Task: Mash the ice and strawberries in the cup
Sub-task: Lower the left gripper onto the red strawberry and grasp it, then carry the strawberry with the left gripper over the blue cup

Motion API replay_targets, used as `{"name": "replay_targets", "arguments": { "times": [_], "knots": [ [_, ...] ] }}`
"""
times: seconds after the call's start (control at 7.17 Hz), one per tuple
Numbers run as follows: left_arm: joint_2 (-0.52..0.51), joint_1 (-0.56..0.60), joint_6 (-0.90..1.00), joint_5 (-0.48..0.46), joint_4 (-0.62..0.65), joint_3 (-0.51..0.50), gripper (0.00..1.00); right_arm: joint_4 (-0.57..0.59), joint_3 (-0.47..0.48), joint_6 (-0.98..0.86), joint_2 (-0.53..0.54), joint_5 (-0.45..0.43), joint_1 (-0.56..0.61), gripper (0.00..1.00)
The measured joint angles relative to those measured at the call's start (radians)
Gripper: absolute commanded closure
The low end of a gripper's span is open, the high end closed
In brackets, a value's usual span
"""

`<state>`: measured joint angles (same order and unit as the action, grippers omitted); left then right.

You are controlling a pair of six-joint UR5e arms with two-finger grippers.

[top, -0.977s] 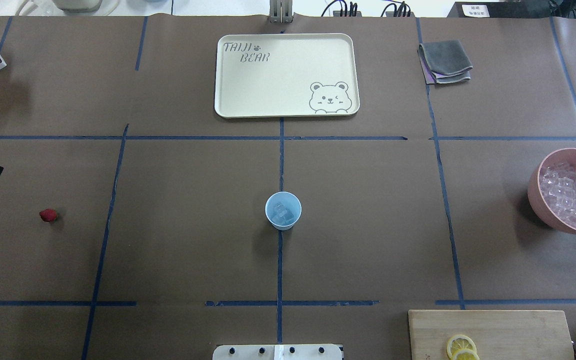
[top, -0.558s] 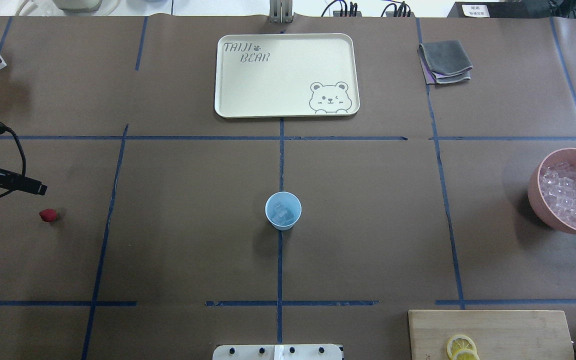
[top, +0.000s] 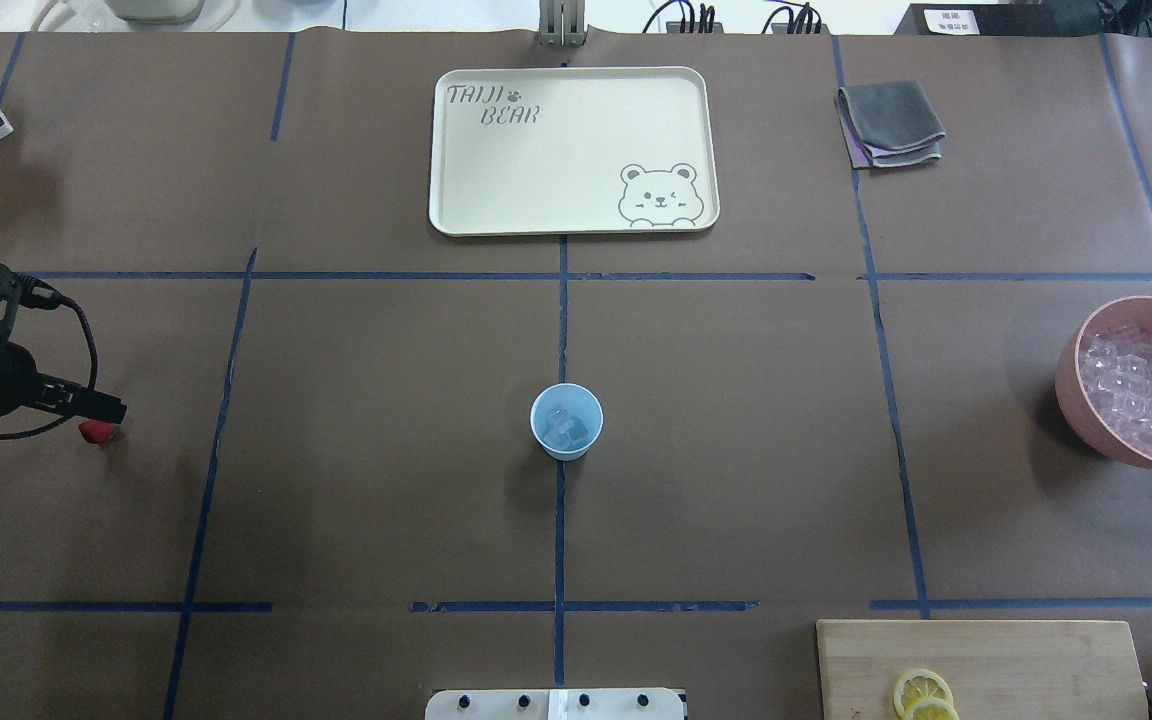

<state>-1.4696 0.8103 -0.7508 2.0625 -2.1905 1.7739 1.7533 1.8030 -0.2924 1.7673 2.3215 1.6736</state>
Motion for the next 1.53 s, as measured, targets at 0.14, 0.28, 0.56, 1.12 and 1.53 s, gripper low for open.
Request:
{"name": "replay_targets", "arguments": {
  "times": [0.14, 0.28, 0.56, 1.12, 1.53],
  "knots": [
    [0.000, -0.007, -0.001, -0.001, 0.000, -0.012, 0.00, 0.000, 0.000, 0.000, 0.000, 0.000, 0.000, 0.00],
    [0.000, -0.010, -0.001, 0.000, 0.000, -0.024, 0.01, 0.000, -0.001, -0.001, 0.001, 0.000, 0.000, 0.00],
    [-0.001, -0.016, -0.001, 0.001, 0.000, -0.038, 0.37, 0.000, -0.002, -0.001, 0.001, -0.001, 0.000, 0.00],
    [-0.005, -0.032, -0.003, 0.004, 0.002, -0.038, 0.98, 0.000, -0.002, -0.001, 0.001, -0.001, 0.000, 0.00],
    [-0.013, -0.029, -0.002, 0.006, 0.012, 0.054, 0.98, 0.000, 0.000, -0.001, 0.002, -0.001, 0.000, 0.00]
  ]
}}
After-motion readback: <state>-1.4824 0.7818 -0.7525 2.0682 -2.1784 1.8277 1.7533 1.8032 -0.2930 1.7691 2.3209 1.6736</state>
